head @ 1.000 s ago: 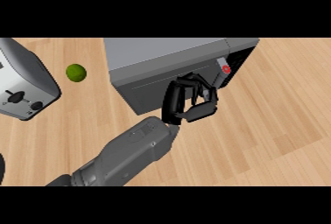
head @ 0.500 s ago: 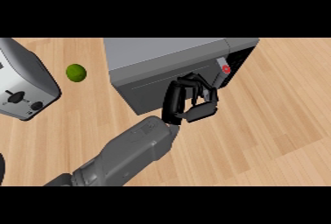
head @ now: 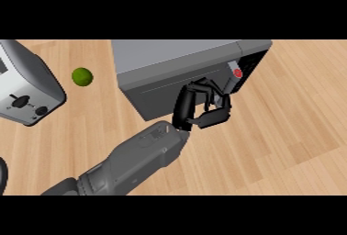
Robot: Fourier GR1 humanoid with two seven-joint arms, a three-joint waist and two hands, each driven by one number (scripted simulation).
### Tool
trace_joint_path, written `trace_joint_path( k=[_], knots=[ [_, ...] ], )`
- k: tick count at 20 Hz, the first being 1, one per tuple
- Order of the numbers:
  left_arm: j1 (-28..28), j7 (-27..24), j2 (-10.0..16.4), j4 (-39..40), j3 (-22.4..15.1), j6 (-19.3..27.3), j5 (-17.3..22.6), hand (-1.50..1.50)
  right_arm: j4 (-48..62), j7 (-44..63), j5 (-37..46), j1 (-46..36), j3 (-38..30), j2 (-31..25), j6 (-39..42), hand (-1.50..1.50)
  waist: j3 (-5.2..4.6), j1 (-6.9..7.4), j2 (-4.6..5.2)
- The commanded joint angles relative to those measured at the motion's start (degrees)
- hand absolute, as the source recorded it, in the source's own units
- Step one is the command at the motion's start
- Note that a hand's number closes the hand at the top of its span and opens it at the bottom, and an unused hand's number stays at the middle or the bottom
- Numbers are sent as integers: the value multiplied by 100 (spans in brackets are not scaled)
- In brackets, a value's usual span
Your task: Pick up the milk, place it into the microwave and close the microwave
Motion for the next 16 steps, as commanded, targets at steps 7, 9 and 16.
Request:
trace_joint_path(
  k=[7,9,16],
  knots=[
    [85,420,6,992,270,477,528,150,-184,88,-293,132,-146,-201,10,-150,-37,279,18],
    [-9,500,6,987,268,402,623,150,-253,117,-403,165,-223,-265,-76,-150,-47,316,-27],
    [167,288,6,1060,54,199,776,-150,-371,191,-510,453,-361,-353,-81,-150,-40,399,-16]
  ],
)
